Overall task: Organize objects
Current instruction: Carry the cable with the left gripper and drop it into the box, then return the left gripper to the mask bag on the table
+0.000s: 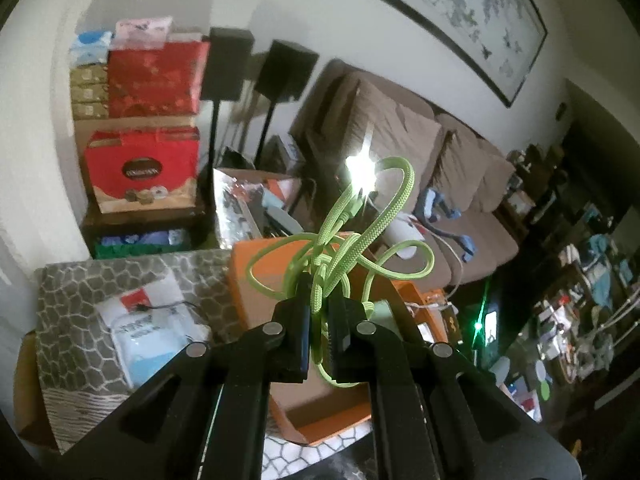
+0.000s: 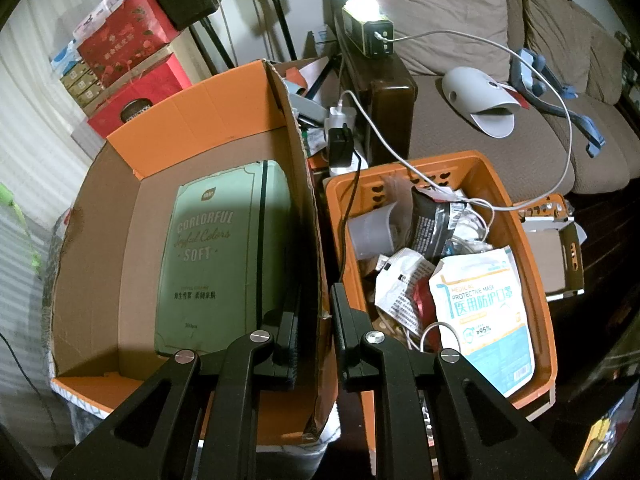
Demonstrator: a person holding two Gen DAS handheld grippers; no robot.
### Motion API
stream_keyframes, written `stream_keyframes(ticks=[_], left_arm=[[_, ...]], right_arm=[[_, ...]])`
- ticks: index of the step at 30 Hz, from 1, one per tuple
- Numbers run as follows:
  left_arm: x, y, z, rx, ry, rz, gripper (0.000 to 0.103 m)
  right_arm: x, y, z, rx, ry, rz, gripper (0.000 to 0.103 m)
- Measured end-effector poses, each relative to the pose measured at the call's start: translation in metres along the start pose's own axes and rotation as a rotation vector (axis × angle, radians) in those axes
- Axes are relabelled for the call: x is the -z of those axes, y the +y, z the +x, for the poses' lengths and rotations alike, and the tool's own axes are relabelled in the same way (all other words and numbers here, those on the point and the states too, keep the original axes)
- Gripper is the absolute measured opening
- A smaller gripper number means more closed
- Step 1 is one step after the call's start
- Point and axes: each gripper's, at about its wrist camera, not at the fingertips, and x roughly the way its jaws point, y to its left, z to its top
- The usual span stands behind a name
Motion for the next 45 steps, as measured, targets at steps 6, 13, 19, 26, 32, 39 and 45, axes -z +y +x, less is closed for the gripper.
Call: stream_keyframes(ticks=[6,13,19,26,32,39,45], left_arm=[[0.017,-0.01,0.041,0.028,0.067,0.003,0.006],[0.043,-0.021,0.091,-0.013,0.167,0.042,0.006],[0.07,-0.023,0.128,-0.073,0.253,0.086,0.006],[0.096,-0.025,0.157,-0.163,0.336,0.169,0.006],[0.109,-0.027,0.168,-0.227,0.367,0.22,0.007],[0.118,-0.027,0.173,-0.261,0.394,0.248,0.028],[0.105,-0.024,0.153,-0.25,0.326,0.216,0.073]], right_arm=[[0.0,-0.001,0.0,-0.003,0.0,0.002,0.014],[0.0,0.0,0.0,-0.004,0.0,0.003,0.014],[0.002,0.002,0.001,-0.005,0.001,0.004,0.014],[0.003,0.002,0.001,-0.005,0.002,0.004,0.014],[0.003,0.003,0.002,-0.005,0.002,0.003,0.014],[0.004,0.002,0.002,-0.005,0.002,0.003,0.014],[0.003,0.002,0.002,-0.005,0.003,0.003,0.014]])
